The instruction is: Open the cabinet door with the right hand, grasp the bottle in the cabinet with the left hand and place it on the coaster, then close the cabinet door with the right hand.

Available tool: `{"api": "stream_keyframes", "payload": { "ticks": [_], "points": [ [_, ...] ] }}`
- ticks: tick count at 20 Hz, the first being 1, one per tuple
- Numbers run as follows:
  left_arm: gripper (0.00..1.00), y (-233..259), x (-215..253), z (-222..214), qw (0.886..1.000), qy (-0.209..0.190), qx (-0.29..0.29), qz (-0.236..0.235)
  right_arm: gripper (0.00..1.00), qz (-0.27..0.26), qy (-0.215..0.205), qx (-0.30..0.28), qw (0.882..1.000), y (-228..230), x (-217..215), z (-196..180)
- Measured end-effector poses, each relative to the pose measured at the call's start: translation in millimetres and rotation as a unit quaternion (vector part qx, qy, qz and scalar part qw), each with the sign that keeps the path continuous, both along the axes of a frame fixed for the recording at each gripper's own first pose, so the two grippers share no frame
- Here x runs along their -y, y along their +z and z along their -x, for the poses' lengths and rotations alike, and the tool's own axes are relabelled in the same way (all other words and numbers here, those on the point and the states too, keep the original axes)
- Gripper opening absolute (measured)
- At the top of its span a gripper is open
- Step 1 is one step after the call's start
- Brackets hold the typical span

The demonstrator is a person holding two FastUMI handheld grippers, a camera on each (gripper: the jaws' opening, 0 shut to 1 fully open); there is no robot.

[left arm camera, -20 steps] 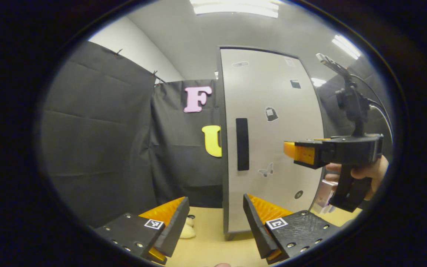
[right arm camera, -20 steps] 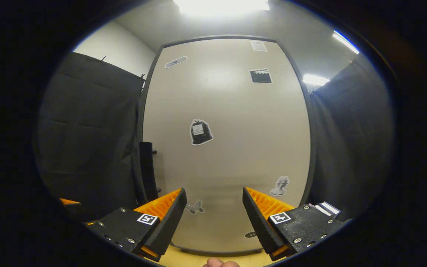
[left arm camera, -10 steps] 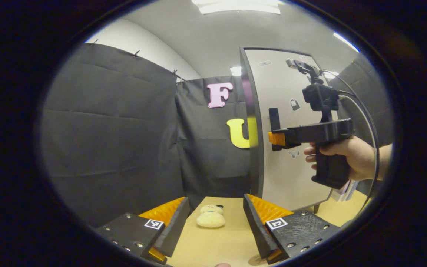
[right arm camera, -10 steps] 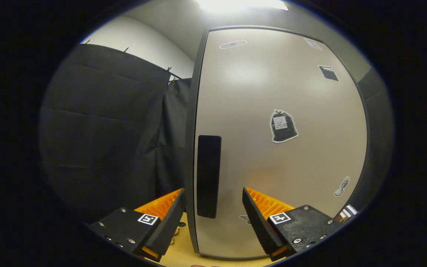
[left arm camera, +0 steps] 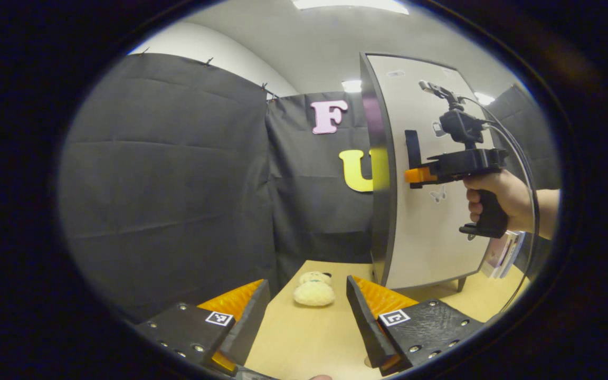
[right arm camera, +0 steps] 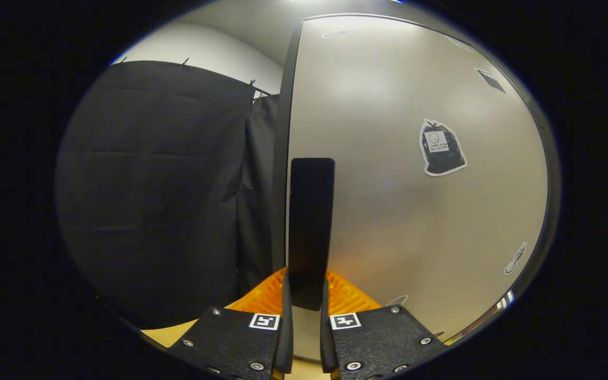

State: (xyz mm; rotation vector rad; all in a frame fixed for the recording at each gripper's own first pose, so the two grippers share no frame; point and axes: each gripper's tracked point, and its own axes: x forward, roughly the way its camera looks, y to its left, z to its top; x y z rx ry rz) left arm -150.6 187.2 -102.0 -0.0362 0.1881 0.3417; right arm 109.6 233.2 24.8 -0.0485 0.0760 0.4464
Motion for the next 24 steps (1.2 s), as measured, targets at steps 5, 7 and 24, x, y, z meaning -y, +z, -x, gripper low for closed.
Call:
{"api": "stream_keyframes", "payload": {
  "ticks": [5,7,24],
  "points": [
    [0.87,0.4,17.2,-48.8,0.999,-0.034,0.017,-0.007,0.19,-0.004,0.035,-0.003,0.999,1.1,3.6,18.1],
    [0.87,2.7,26.2,-69.5,0.998,-0.05,0.022,-0.014,0.19,-0.006,0.047,-0.005,0.999,-0.7,6.4,22.4],
    [0.81,68.5,93.6,-55.0,0.997,-0.033,0.051,-0.055,0.19,-0.003,0.133,-0.047,0.99,-3.3,53.7,55.5]
  ]
}}
